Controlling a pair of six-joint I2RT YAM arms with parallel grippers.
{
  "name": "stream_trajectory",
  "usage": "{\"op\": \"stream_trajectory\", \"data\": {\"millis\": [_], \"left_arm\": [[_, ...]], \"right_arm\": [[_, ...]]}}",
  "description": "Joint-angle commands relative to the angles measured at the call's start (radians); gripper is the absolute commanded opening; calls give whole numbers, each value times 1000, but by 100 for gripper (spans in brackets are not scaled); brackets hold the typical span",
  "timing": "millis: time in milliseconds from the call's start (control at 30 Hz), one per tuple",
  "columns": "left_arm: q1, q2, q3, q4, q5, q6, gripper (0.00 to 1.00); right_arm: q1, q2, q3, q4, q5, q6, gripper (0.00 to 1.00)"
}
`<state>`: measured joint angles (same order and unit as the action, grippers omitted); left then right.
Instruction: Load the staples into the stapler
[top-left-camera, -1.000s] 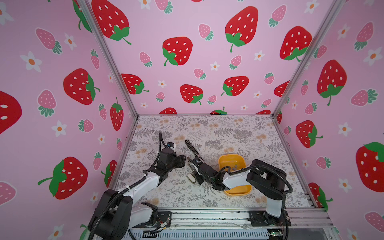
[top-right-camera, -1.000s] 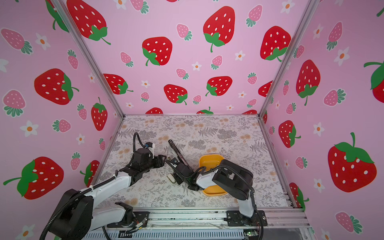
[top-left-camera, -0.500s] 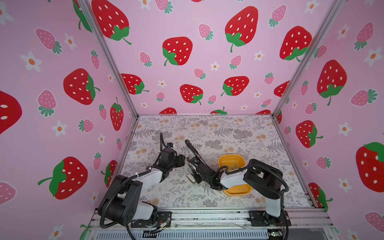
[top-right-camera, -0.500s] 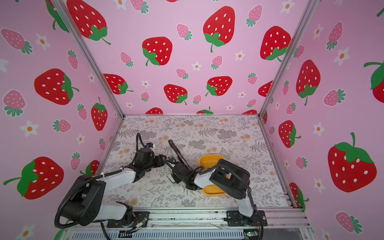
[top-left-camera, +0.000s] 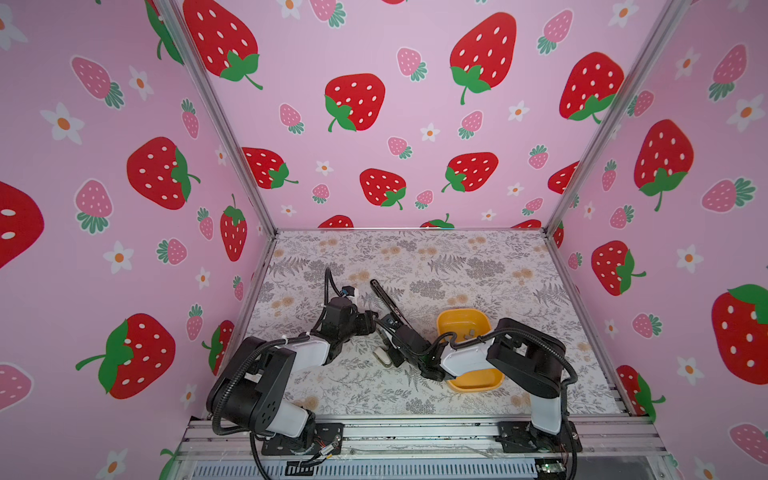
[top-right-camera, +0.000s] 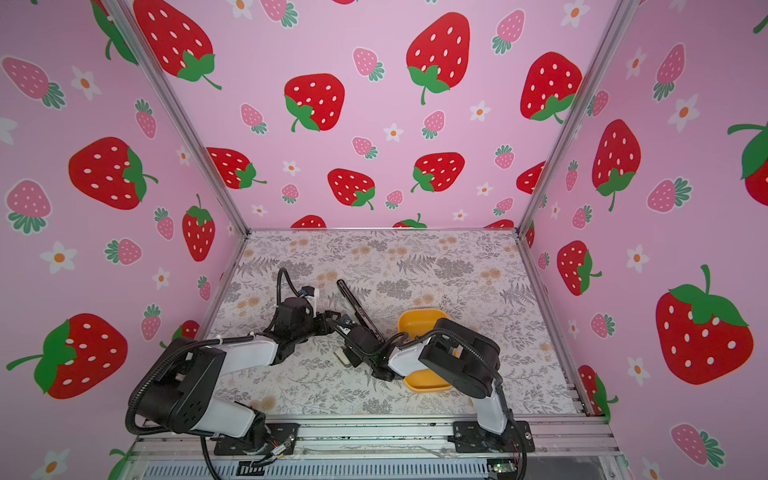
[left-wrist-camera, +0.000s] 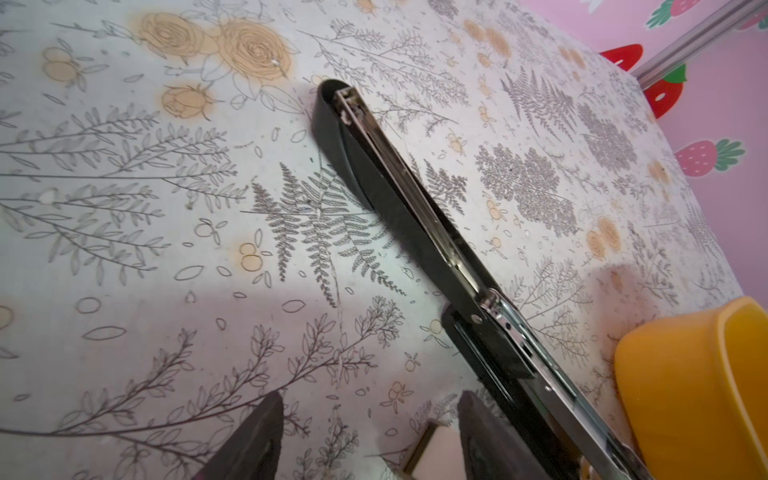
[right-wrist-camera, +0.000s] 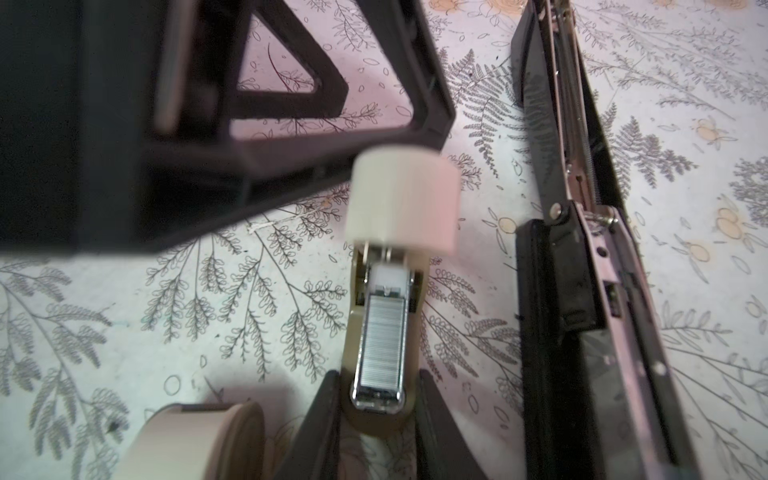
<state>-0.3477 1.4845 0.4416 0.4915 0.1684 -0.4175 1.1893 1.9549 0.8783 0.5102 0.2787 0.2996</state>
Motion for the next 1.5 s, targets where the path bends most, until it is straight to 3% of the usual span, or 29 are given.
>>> {"op": "stream_trajectory", "data": {"millis": [0, 333, 633, 833, 1133, 1467], "left_arm": [[-42, 1, -55, 108, -11, 29, 68], [-162, 1, -168, 266, -126, 65, 67], [-227, -25, -199, 269, -236, 86, 65], [-235, -31, -208, 269, -253, 90, 64], [-264, -6, -191, 269, -241, 107, 64], [-284, -15, -194, 262, -260, 121, 63]], "right_arm": [[0, 19, -27, -39, -7, -10, 19], [0, -32, -51, -25, 5, -11, 21], [1, -158, -106, -13, 4, -8, 34], [3, -231, -146, 2, -18, -11, 41], [4, -295, -183, 36, -3, 2, 31], [3, -215, -117, 1, 22, 16, 26]]}}
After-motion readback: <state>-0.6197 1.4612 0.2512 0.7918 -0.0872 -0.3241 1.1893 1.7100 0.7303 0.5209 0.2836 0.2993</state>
